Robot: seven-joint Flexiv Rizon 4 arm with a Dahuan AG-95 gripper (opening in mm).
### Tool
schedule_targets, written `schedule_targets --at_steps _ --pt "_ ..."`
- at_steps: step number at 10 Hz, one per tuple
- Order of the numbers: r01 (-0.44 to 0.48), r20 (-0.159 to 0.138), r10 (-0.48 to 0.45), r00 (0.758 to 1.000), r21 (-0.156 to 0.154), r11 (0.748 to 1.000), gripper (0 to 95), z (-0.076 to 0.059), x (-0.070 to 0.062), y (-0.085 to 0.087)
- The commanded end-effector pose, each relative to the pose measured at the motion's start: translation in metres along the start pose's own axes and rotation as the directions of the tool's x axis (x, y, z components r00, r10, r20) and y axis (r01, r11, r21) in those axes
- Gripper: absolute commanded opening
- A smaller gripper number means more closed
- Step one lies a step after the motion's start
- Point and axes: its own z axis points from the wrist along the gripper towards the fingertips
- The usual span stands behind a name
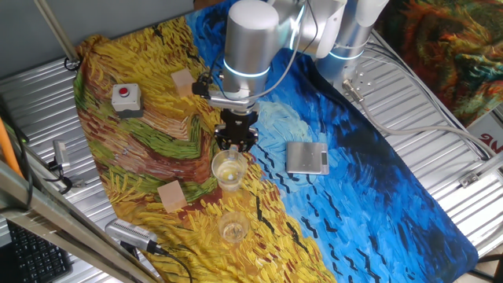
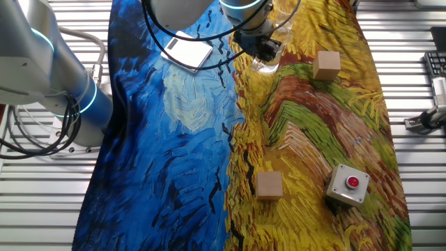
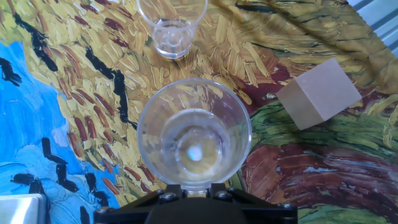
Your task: Pour the water from one cup into another empty cup
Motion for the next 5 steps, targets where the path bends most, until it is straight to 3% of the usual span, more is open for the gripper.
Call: schedule_targets --at_steps 1,5 --pt "0.003 -0.001 -0.003 1.0 0.001 1.0 38.0 -0.0003 0.001 -0.0003" --pt "0.015 -0.008 -0.015 1.0 0.0 1.0 38.0 -0.0056 0.0062 -0.0013"
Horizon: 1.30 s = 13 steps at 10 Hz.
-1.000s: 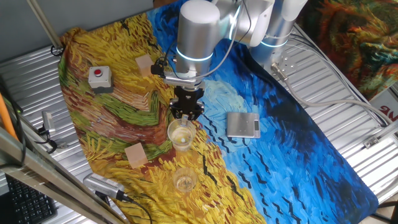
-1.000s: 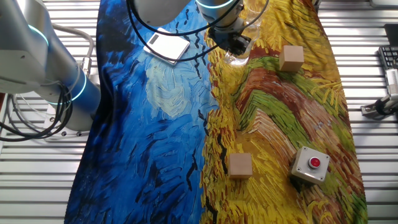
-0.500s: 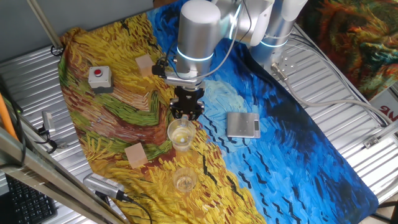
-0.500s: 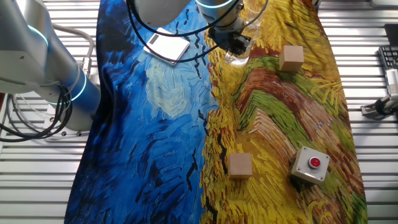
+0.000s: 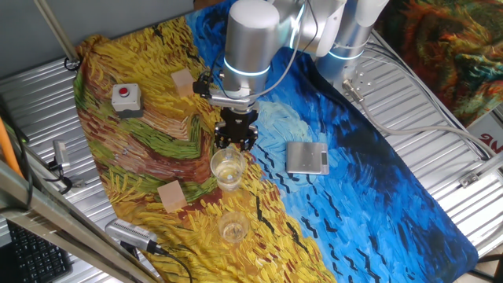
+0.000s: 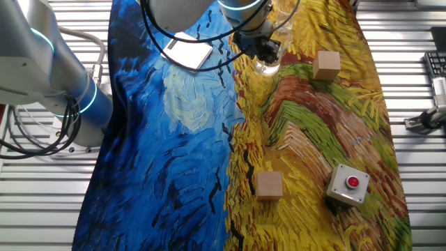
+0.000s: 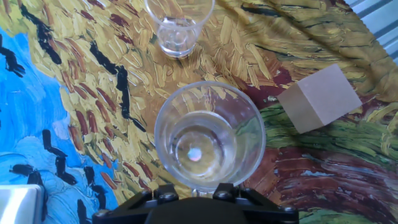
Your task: Pour the water from one cup into another empty cup
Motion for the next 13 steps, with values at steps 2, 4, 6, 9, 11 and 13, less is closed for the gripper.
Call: schedule_targets --at_steps 2,4,6,9,11,13 --pt "0.003 -0.008 -0.003 1.0 -0.007 1.0 38.0 -0.003 0.001 0.002" --pt "0.007 -0.02 -0.007 1.0 -0.01 1.0 38.0 -0.004 0.003 0.001" --pt "0.011 -0.034 -0.012 0.999 -0.014 1.0 38.0 -0.005 0.004 0.001" --pt "0.011 -0.074 -0.013 0.997 -0.029 1.0 38.0 -0.008 0.008 0.001" --pt "0.01 -0.08 -0.013 0.997 -0.038 0.999 38.0 -0.011 0.011 0.001" --pt "0.008 -0.098 -0.013 0.995 -0.044 0.999 38.0 -0.014 0.014 0.0"
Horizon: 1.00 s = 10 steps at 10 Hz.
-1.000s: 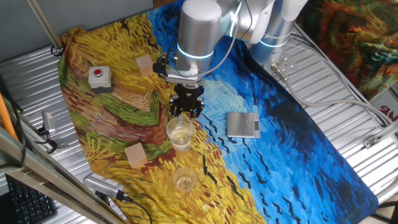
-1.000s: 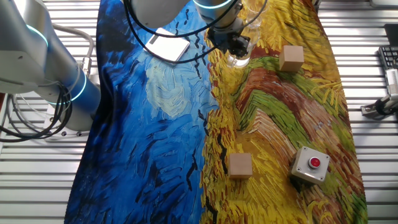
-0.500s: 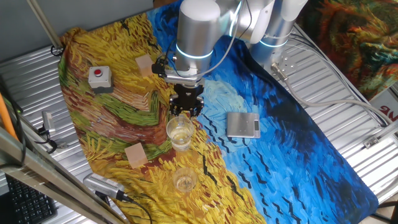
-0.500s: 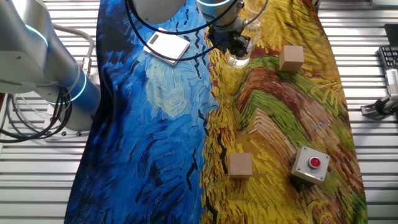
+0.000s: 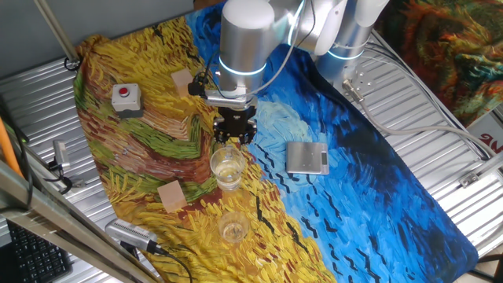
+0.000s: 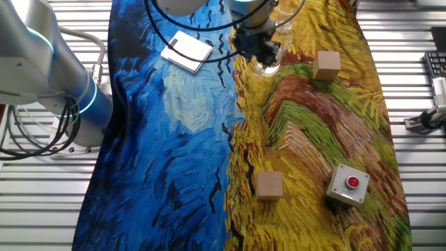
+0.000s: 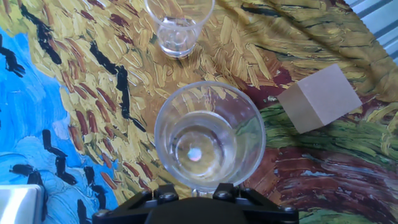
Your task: Pour the water from one cup into another empty cup
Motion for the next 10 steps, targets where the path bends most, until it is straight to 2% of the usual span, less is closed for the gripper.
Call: schedule_targets --at_steps 1,2,3,5,6,7,9,10 --pt "-0.001 -0.027 0.0 1.0 -0.012 1.0 38.0 -0.005 0.005 -0.001" --pt "0.002 -0.041 -0.003 0.999 -0.018 1.0 38.0 -0.007 0.007 -0.001" --pt "0.003 -0.07 -0.005 0.998 -0.026 1.0 38.0 -0.011 0.01 -0.002" --pt "0.011 -0.145 -0.02 0.989 -0.061 0.998 38.0 -0.022 0.013 -0.009" --pt "0.01 -0.168 -0.023 0.985 -0.077 0.997 38.0 -0.032 0.013 -0.017" --pt "0.003 -0.175 -0.018 0.984 -0.083 0.997 38.0 -0.04 0.011 -0.025" --pt "-0.008 -0.162 -0.006 0.987 -0.084 0.996 38.0 -0.045 0.0 -0.039" --pt "-0.012 -0.17 -0.002 0.985 -0.082 0.997 38.0 -0.047 -0.006 -0.046"
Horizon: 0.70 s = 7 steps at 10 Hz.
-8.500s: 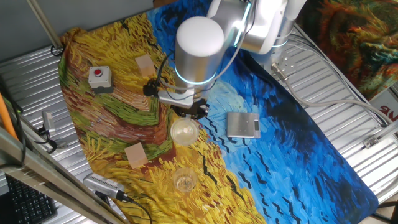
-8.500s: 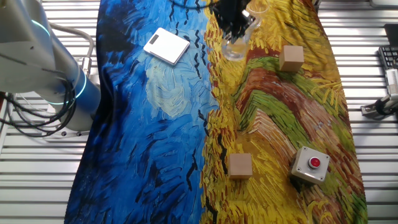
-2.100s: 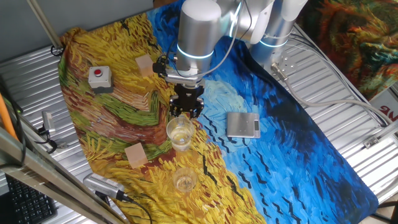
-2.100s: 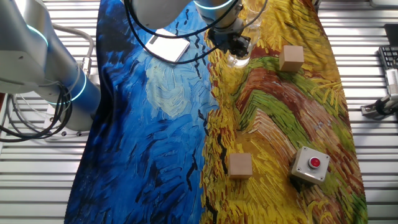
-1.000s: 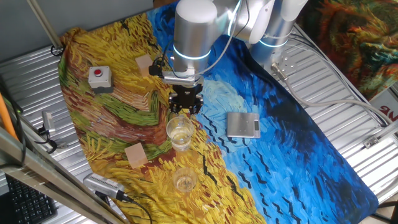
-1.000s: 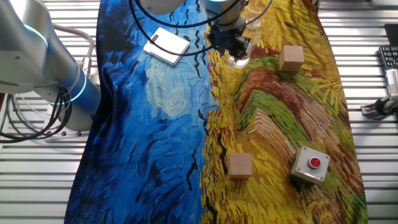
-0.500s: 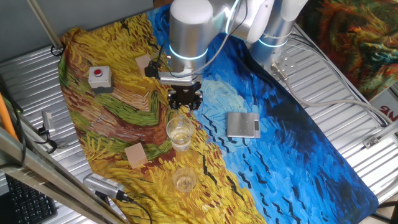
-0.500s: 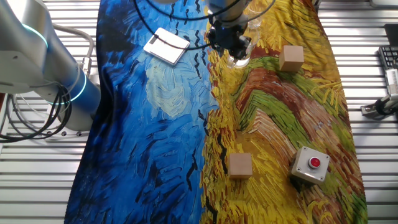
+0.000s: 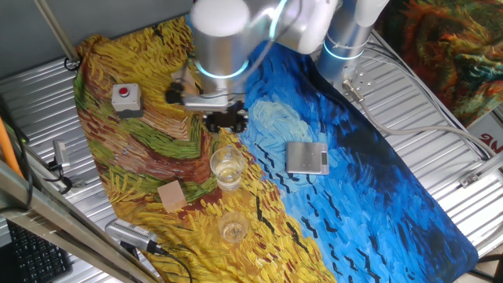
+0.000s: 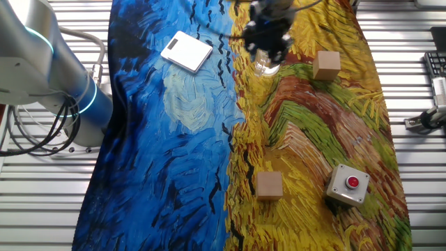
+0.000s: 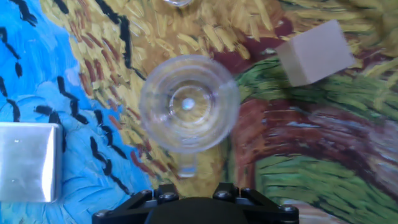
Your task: Pour the water from one cup into another empty cup
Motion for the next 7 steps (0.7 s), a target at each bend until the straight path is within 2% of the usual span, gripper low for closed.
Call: schedule_targets --at_steps 1,2,3,4,6,7 --pt "-0.01 0.005 0.01 1.0 0.011 1.0 38.0 -0.009 -0.014 -0.016" --pt "-0.012 0.007 0.012 1.0 0.013 1.0 38.0 -0.014 -0.021 -0.023" --pt "-0.054 0.003 0.054 0.999 0.005 0.999 38.0 -0.025 -0.032 -0.032" --pt "-0.12 0.001 0.12 0.993 -0.007 0.993 19.0 -0.033 -0.035 -0.035" --pt "-0.16 0.004 0.16 0.987 -0.013 0.987 19.0 -0.037 -0.036 -0.034" --pt "-0.235 0.008 0.235 0.972 -0.017 0.972 19.0 -0.04 -0.036 -0.034"
